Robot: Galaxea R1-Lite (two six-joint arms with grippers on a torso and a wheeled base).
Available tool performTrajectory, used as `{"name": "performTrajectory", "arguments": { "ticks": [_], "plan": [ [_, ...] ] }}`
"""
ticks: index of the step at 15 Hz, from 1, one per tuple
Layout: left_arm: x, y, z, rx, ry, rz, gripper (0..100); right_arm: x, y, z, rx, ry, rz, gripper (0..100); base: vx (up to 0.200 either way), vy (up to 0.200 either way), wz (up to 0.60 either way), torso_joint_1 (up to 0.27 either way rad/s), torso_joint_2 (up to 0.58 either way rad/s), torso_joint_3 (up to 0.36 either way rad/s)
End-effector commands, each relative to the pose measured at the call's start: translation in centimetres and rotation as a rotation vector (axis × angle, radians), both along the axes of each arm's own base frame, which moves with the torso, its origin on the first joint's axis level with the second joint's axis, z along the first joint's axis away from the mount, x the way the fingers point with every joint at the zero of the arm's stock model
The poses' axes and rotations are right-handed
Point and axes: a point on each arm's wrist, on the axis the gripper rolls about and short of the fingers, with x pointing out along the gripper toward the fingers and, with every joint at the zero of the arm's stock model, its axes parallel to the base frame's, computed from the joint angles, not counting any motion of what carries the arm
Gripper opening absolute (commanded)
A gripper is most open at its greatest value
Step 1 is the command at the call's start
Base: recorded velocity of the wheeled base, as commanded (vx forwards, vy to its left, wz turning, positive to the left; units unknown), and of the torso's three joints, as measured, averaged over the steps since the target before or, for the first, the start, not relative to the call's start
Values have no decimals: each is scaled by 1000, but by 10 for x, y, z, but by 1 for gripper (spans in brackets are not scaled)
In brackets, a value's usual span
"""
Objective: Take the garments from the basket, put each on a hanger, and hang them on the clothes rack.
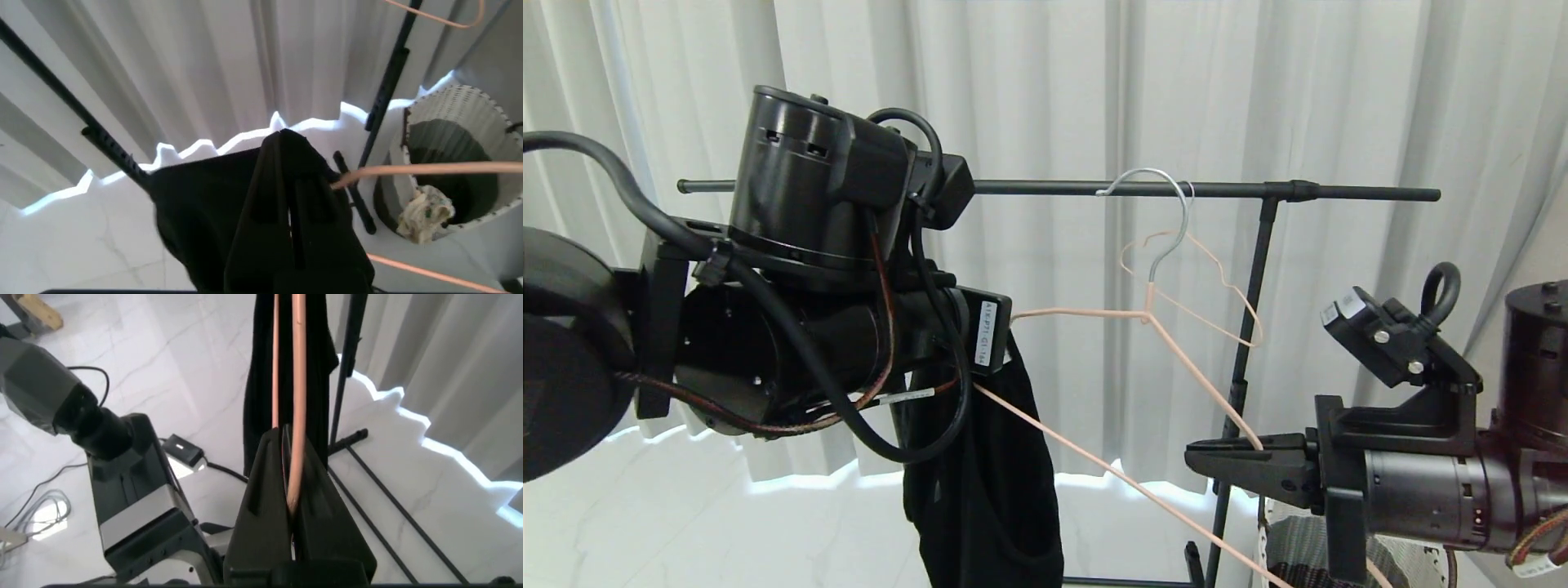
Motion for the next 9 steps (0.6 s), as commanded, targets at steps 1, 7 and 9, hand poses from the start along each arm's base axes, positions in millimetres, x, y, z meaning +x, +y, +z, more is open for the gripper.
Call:
{"name": "performTrajectory", "arguments": {
  "ticks": [1,7,9],
  "plan": [
    [-12,-4,6,-24,-14,-36,0,5,10,-8,-24,22,12,0,0,0,0,0,0,0],
    [-23,-13,20,-69,-43,-94,0,5,48,-15,23,17,-30,0,0,0,0,0,0,0],
    [-25,-16,26,-88,-55,-118,0,1,53,-17,18,19,-16,0,0,0,0,0,0,0]
  ]
}}
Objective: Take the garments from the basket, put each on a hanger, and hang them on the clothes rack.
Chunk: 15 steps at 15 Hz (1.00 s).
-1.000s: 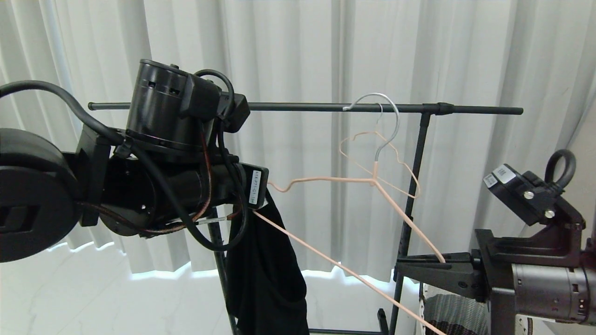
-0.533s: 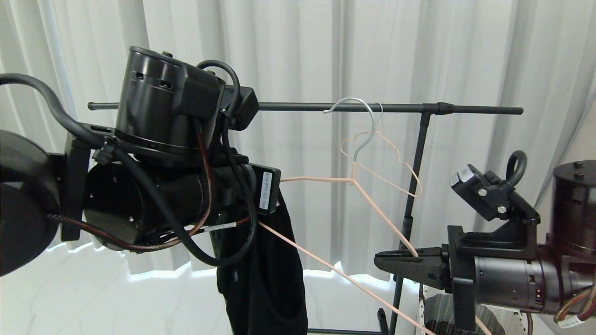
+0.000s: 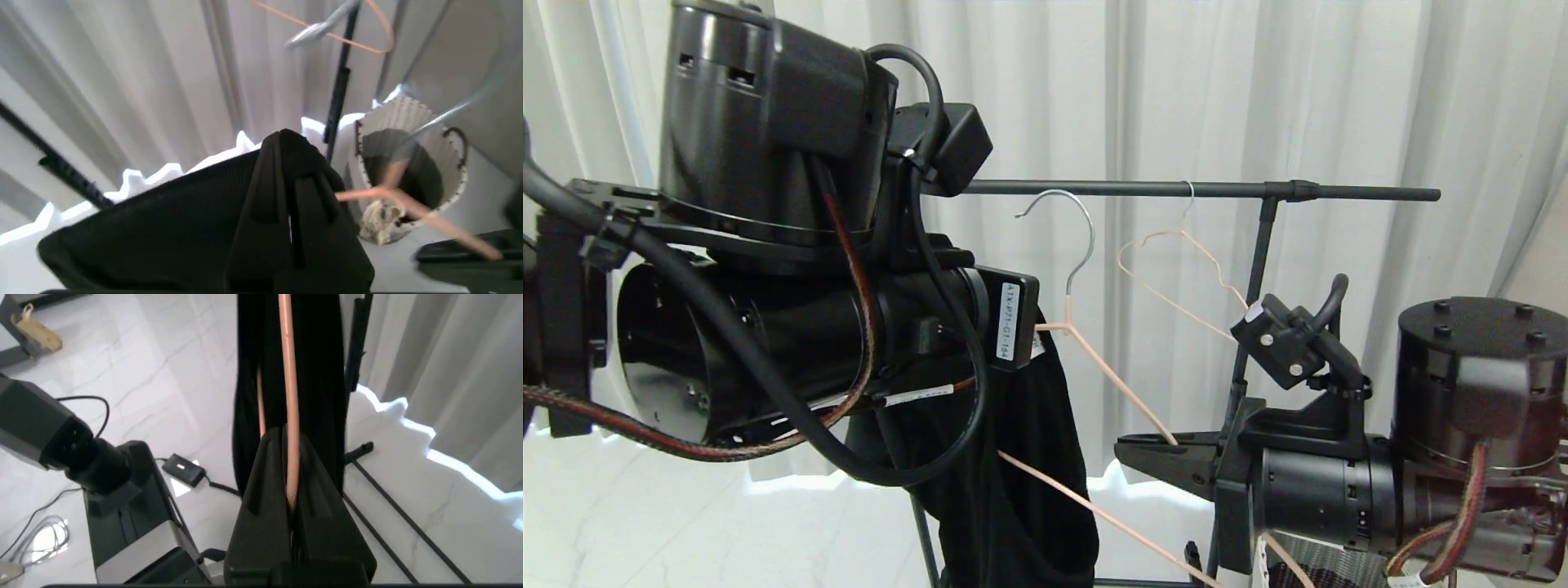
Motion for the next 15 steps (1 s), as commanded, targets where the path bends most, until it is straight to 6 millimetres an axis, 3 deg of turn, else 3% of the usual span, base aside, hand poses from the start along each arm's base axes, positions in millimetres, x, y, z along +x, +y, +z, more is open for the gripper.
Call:
{"name": "performTrajectory", "arguments": {
  "ticks": [1,4,11,15],
  "plan": [
    [-4,-2,5,-14,-10,-19,0,-1,6,-6,-19,15,14,0,0,0,0,0,0,0],
    [-9,-5,6,-19,-14,-39,0,0,6,-5,-10,1,-9,0,0,0,0,0,0,0],
    [-18,11,21,-5,-84,-44,0,9,-10,10,38,-41,-213,0,0,0,0,0,0,0],
    [-18,12,17,6,-78,-46,0,10,-9,17,90,-82,-246,0,0,0,0,0,0,0]
  ]
}}
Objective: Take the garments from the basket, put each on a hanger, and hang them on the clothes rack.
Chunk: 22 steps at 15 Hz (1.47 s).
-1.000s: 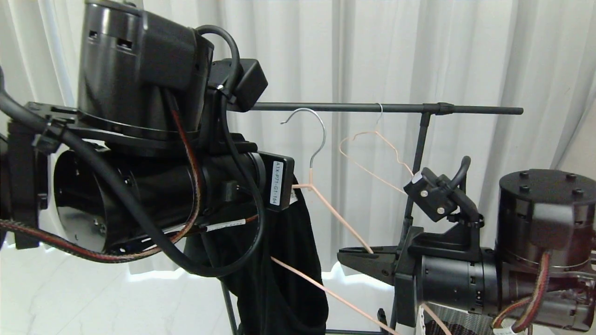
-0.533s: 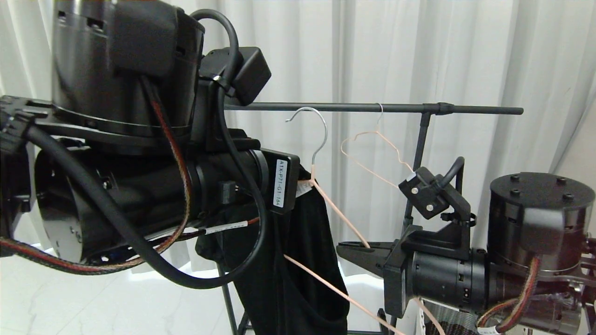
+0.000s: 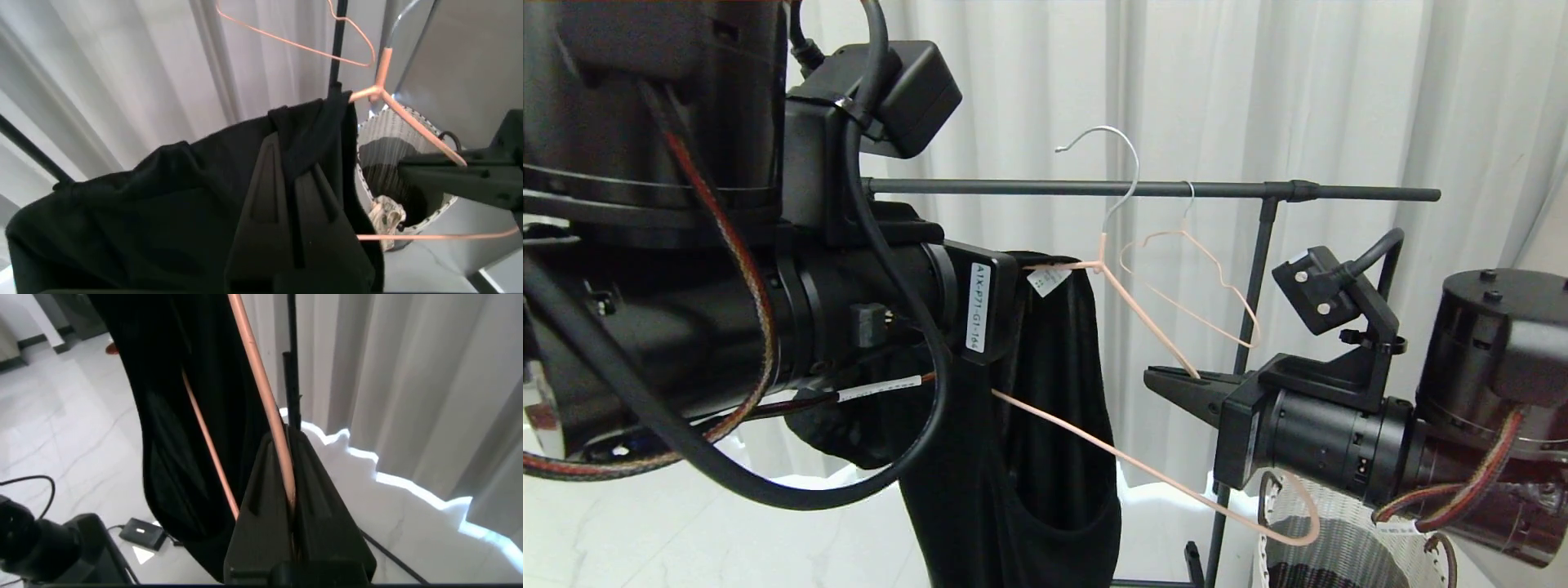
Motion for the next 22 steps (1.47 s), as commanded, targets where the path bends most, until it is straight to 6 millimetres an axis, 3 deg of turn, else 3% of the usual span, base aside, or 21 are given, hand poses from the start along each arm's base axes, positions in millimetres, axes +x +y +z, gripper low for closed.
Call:
{"name": "performTrajectory", "arguments": {
  "ticks": [1,9,10,16,22],
  "plan": [
    [-1,-2,0,3,-5,-11,0,-4,3,1,2,-3,13,0,0,0,0,0,0,0],
    [-1,-13,-9,22,-38,-53,0,-2,4,3,24,-32,-45,0,0,0,0,0,0,0],
    [0,-14,-8,10,-49,-53,100,-2,5,4,26,-34,-46,0,0,0,0,0,0,0],
    [3,-16,-4,17,-108,-60,100,-1,0,9,50,-61,-80,0,0,0,0,0,0,0],
    [-3,-8,6,20,-179,-70,100,10,-21,19,48,-131,-168,0,0,0,0,0,0,0]
  ]
}}
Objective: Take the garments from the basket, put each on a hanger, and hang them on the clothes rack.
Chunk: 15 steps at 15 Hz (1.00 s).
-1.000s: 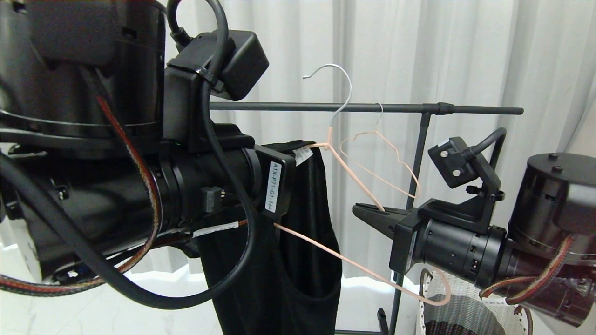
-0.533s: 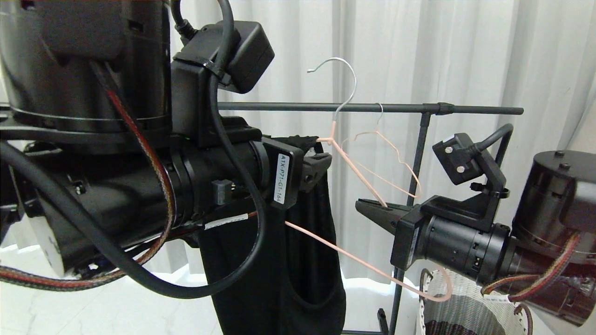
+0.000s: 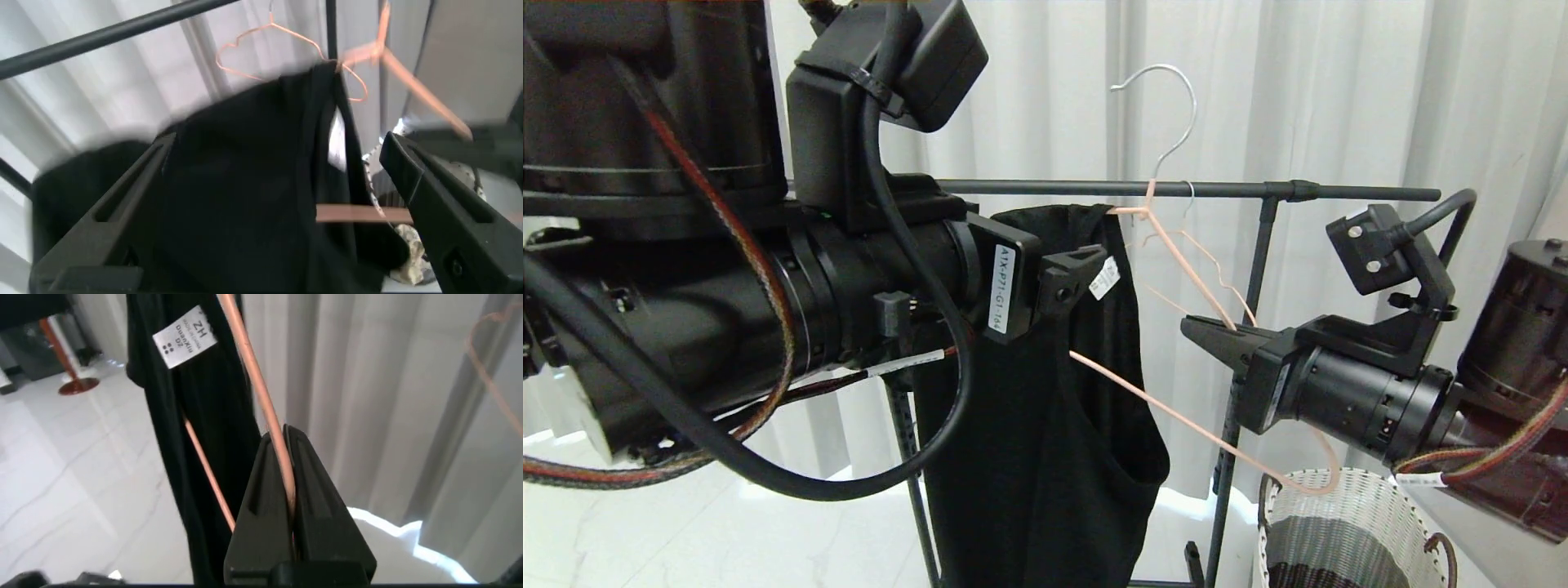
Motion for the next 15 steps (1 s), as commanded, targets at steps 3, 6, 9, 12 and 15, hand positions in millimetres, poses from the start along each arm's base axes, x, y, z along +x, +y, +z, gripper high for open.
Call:
{"name": "performTrajectory", "arguments": {
  "ticks": [3,6,9,12,15],
  "plan": [
    [-14,16,-10,20,19,-27,100,4,-18,1,-33,-44,-45,0,0,0,0,0,0,0],
    [-25,62,-15,35,-3,-121,100,-10,-31,-10,-116,-90,51,0,0,0,0,0,0,0],
    [-30,84,-31,77,5,-201,100,-27,-46,-24,-172,-102,115,0,0,0,0,0,0,0],
    [-47,91,-53,66,70,-383,100,-46,-58,-35,-178,-108,172,0,0,0,0,0,0,0],
    [-53,84,-69,103,102,-509,100,-67,-64,-50,-231,-132,278,0,0,0,0,0,0,0]
  ]
}}
